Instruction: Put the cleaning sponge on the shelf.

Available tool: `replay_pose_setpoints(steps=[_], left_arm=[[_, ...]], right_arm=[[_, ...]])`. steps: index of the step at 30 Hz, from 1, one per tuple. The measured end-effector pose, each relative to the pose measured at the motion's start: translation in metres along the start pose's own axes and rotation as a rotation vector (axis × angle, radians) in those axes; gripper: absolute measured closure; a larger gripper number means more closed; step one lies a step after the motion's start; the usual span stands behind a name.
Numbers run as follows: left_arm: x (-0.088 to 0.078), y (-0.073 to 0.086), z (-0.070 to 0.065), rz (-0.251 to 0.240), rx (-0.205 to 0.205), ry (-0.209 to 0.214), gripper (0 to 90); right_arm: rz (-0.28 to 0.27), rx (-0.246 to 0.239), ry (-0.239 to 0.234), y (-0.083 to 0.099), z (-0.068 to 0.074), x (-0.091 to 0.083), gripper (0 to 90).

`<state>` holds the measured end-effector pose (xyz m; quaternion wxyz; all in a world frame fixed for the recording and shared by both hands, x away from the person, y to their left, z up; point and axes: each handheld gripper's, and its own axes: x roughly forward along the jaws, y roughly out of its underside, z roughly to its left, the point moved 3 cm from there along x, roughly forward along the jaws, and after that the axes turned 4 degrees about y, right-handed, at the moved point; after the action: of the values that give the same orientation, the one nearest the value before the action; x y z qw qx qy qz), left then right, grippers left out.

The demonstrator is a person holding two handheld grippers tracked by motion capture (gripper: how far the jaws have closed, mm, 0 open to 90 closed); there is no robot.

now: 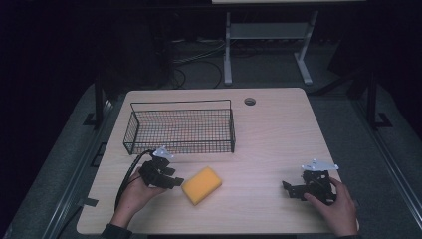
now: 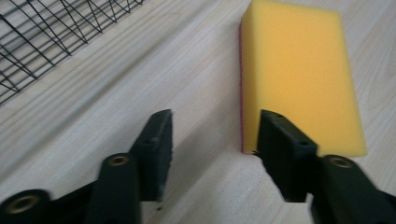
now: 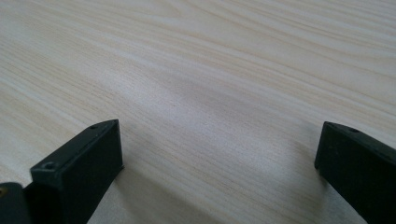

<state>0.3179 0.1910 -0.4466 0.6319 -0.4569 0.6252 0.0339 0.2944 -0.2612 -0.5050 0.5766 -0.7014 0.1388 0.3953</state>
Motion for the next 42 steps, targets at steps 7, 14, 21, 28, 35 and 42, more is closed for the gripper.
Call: replay_pose_setpoints(steps=[7,14,21,28,35,42], left_arm=[[0.000,-0.006,-0.004,0.038,0.012,-0.005,23.0],[-0.003,-0.012,-0.008,0.054,0.007,-0.029,13.4],[-0.004,-0.020,-0.016,0.060,0.001,-0.062,0.7],[0.000,-0.029,-0.025,0.076,0.027,-0.041,0.0],[0.008,-0.037,-0.035,0.104,0.049,-0.028,0.1],[0.020,-0.042,-0.044,0.126,0.063,-0.020,0.1]], right_arm=[[0.000,-0.001,0.000,0.000,0.000,0.000,0.1],[0.000,0.000,0.000,0.000,0.000,0.000,0.1],[0.000,0.000,0.000,0.000,0.000,0.000,0.1],[0.000,0.000,0.000,0.000,0.000,0.000,0.1],[0.000,-0.001,0.000,0.000,0.000,0.000,0.1],[0.000,0.000,0.000,0.000,0.000,0.000,0.1]])
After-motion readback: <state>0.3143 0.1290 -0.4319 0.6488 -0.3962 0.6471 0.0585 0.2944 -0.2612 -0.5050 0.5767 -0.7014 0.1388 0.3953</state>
